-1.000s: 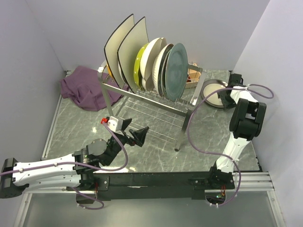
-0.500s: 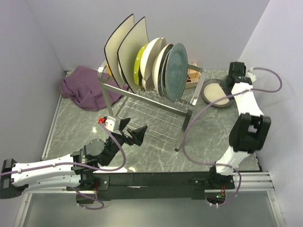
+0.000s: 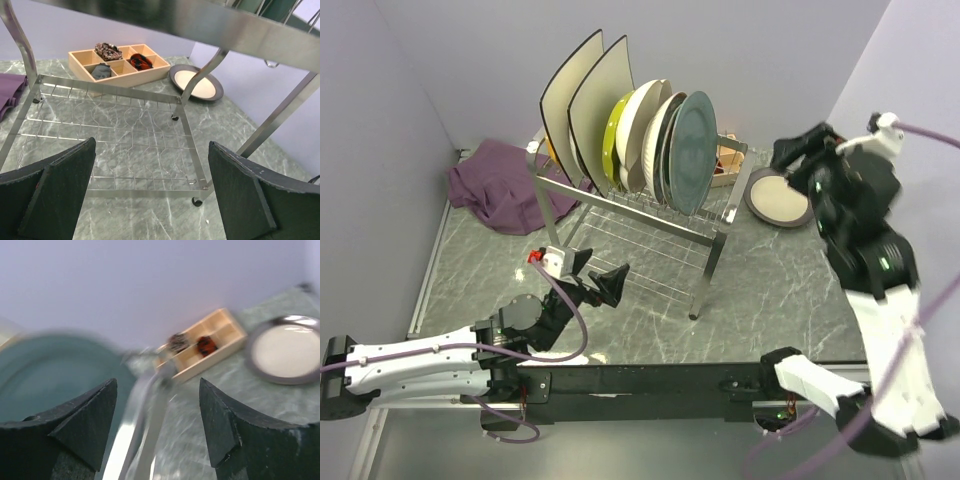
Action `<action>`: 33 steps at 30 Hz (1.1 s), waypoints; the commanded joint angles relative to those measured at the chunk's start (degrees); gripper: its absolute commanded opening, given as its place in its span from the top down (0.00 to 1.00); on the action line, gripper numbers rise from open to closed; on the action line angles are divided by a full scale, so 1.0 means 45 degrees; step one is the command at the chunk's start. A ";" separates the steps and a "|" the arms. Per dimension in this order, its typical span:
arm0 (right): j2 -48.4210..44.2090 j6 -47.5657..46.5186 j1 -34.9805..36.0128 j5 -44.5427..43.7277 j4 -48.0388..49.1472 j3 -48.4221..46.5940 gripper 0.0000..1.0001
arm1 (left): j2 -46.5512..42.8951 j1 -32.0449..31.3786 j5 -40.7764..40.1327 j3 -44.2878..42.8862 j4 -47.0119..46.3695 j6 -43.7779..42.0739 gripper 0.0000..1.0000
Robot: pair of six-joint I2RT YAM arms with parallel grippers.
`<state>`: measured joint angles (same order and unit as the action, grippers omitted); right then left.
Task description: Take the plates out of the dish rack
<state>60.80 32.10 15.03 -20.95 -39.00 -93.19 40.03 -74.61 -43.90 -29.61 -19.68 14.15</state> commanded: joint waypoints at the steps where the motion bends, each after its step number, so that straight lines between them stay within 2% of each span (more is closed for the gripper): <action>1: -0.1652 -0.1546 0.1988 0.1101 0.0093 0.0863 0.29 | 0.0167 -0.0061 -0.0050 -0.0062 -0.0548 -0.0157 0.01; 2: -0.1790 -0.1585 0.2534 0.0946 0.0016 0.0884 0.30 | 0.0167 -0.0061 0.0009 -0.0062 -0.0529 -0.0137 0.01; 6: -0.1500 -0.1801 0.5385 -0.1684 -0.0998 0.0242 0.31 | 0.0128 -0.0061 0.0359 -0.0140 -0.0412 0.0097 0.01; 7: -0.1382 -0.1801 0.6764 -0.1982 -0.1020 0.0162 0.31 | 0.0089 -0.0061 0.0458 -0.0198 -0.0334 0.0155 0.01; 9: -0.1032 -0.2053 0.8331 -0.2490 -0.0709 0.0026 0.31 | -0.0067 -0.0061 0.0730 -0.0276 -0.0080 0.0331 0.01; 10: -0.0856 -0.2113 0.9984 -0.3846 -0.0708 -0.0111 0.32 | -0.0126 -0.0061 0.1041 -0.0431 0.0037 0.0428 0.00; 11: -0.0660 -0.2171 1.0929 -0.4749 -0.0708 -0.0247 0.32 | -0.0300 -0.0061 0.1180 -0.0471 0.0154 0.0545 0.01; 13: 0.0081 -0.2522 1.2163 -0.6818 -0.0863 -0.0852 0.30 | -0.0496 -0.0061 0.1453 -0.0549 0.0233 0.0624 0.01; 14: 0.0354 -0.2697 1.2942 -0.7215 -0.0941 -0.1338 0.30 | -0.0652 -0.0061 0.1474 -0.0589 0.0330 0.0760 0.01; 17: 0.1332 -0.2990 1.3748 -0.8660 -0.1040 -0.1849 0.30 | -0.0888 -0.0061 0.1397 -0.0628 0.0624 0.0897 0.01; 23: 0.2387 -0.3419 1.3926 -1.1004 -0.0514 -0.2162 0.31 | -0.1200 -0.0061 0.0793 -0.0239 0.0996 0.1035 0.01; 27: 0.2681 -0.4397 1.3926 -1.1300 0.0658 -0.2104 0.34 | -0.1649 -0.0061 0.0557 0.0211 0.0663 0.0859 0.01; 33: 0.3384 -0.4827 1.3927 -1.1634 0.0815 -0.2572 0.41 | -0.2274 -0.0061 0.0517 0.0563 0.0468 0.0839 0.00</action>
<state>74.37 12.86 77.38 -69.34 -38.85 -101.97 31.14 -74.63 -40.69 -27.90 -15.20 17.87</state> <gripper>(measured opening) 0.600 0.995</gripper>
